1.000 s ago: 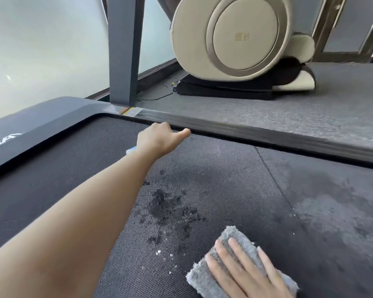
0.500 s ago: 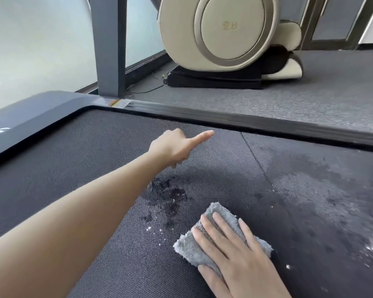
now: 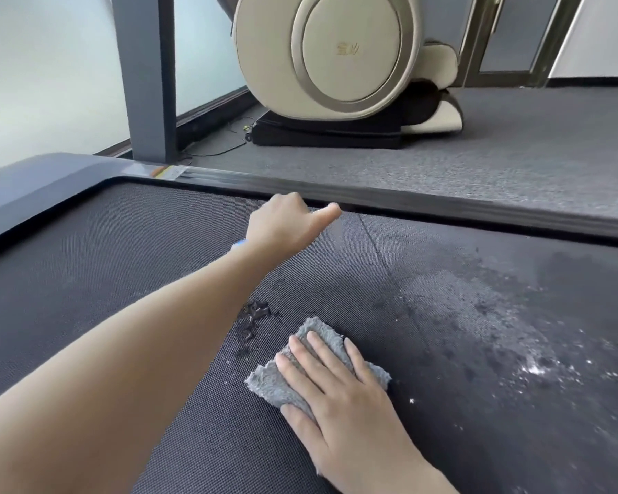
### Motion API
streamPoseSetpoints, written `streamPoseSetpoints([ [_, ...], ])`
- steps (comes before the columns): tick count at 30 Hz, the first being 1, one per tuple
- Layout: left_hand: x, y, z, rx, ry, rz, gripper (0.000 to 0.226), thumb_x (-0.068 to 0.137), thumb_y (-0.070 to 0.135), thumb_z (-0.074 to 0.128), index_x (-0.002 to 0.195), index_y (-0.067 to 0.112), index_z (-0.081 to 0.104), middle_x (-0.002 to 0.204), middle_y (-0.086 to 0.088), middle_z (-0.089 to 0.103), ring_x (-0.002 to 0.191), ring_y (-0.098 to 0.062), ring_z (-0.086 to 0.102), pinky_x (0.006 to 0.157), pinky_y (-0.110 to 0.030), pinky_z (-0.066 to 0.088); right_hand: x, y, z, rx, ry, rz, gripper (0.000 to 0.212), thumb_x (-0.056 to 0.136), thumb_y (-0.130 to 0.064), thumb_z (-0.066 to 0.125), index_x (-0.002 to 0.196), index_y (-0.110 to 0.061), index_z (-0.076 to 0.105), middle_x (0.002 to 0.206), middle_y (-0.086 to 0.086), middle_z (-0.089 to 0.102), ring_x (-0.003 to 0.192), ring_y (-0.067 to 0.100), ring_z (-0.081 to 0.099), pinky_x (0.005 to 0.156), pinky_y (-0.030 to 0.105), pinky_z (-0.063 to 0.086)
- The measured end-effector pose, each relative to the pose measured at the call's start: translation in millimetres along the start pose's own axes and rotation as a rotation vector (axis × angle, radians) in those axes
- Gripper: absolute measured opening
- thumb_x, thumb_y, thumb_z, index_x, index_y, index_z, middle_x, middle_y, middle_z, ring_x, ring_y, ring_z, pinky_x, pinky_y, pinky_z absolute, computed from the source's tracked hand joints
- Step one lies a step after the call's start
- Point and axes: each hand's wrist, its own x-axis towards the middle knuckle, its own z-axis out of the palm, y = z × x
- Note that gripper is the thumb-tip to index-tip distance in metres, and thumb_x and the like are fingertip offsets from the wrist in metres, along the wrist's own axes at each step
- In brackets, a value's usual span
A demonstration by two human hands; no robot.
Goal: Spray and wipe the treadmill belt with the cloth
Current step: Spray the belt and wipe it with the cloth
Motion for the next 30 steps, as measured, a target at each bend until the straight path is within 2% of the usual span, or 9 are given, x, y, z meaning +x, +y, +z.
streamPoseSetpoints([
  [3,7,9,7,0.015,0.021,0.016,0.063,0.079,0.068,0.043,0.053,0.011,0.05,0.063,-0.007,0.06,0.07,-0.031,0.062,0.069,-0.033,0.046,1,1,1,0.013,-0.008,0.004,0.053,0.092,-0.053,0.037,0.138,-0.03,0.049,0.147,-0.009,0.043,0.14,0.011,0.033,0.106,0.044,0.025],
  [7,4,-2,10,0.058,-0.079,0.01,0.073,0.078,0.077,0.039,0.061,0.011,0.063,0.074,-0.009,0.071,0.07,-0.029,0.068,0.082,-0.035,0.053,1,1,2,0.023,-0.004,0.002,0.052,0.093,-0.053,0.037,0.139,-0.03,0.048,0.148,-0.008,0.042,0.14,0.012,0.033,0.107,0.044,0.024],
  [10,-9,-12,2,0.081,-0.077,0.007,0.08,0.079,0.081,0.039,0.062,0.007,0.065,0.068,-0.007,0.067,0.069,-0.028,0.066,0.075,-0.034,0.051,0,-1,0,0.014,-0.025,0.002,0.052,0.094,-0.052,0.035,0.14,-0.029,0.046,0.149,-0.007,0.041,0.141,0.013,0.031,0.107,0.044,0.022],
  [13,-33,-21,-10,0.105,-0.014,0.056,0.074,0.08,0.075,0.04,0.052,0.007,0.047,0.055,-0.005,0.053,0.063,-0.03,0.057,0.06,-0.032,0.039,0,-3,-5,0.002,-0.063,0.021,0.052,0.097,-0.051,0.03,0.141,-0.029,0.043,0.15,-0.008,0.039,0.142,0.012,0.029,0.107,0.043,0.02],
  [17,-73,-36,-26,0.082,0.007,0.049,0.061,0.073,0.065,0.038,0.046,0.01,0.033,0.046,-0.003,0.039,0.053,-0.028,0.045,0.051,-0.03,0.03,0,-4,-9,-0.014,-0.143,0.058,0.058,0.1,-0.052,0.01,0.144,-0.028,0.039,0.152,-0.008,0.035,0.143,0.012,0.025,0.108,0.042,0.015],
  [19,-88,-46,-33,0.087,-0.005,0.046,0.061,0.073,0.066,0.037,0.049,0.01,0.031,0.048,-0.005,0.04,0.055,-0.03,0.047,0.05,-0.029,0.03,1,-4,-12,0.003,-0.19,0.06,0.065,0.096,-0.055,0.001,0.147,-0.029,0.032,0.155,-0.009,0.028,0.145,0.012,0.016,0.111,0.041,0.009],
  [23,-119,-66,-50,0.092,-0.031,0.041,0.073,0.08,0.078,0.042,0.05,0.012,0.032,0.049,-0.002,0.043,0.054,-0.026,0.047,0.055,-0.032,0.035,1,-6,-21,0.015,-0.258,0.048,0.075,0.084,-0.06,-0.014,0.151,-0.033,0.006,0.158,-0.015,-0.003,0.144,0.004,-0.013,0.119,0.039,-0.006],
  [26,-145,-69,-60,0.076,-0.013,0.046,0.068,0.077,0.074,0.039,0.047,0.013,0.032,0.046,0.0,0.04,0.049,-0.022,0.043,0.053,-0.031,0.032,-2,-7,-29,-0.016,-0.317,0.078,0.077,0.081,-0.067,-0.014,0.15,-0.037,-0.002,0.156,-0.018,-0.011,0.142,0.0,-0.02,0.119,0.038,-0.008],
  [30,-181,-68,-63,0.085,-0.027,0.058,0.066,0.083,0.067,0.043,0.049,0.011,0.045,0.048,0.001,0.044,0.052,-0.018,0.046,0.052,-0.028,0.03,-22,3,-36,-0.005,-0.34,0.144,0.078,0.078,-0.067,-0.01,0.15,-0.039,-0.001,0.157,-0.02,-0.01,0.14,-0.003,-0.021,0.118,0.035,-0.011],
])
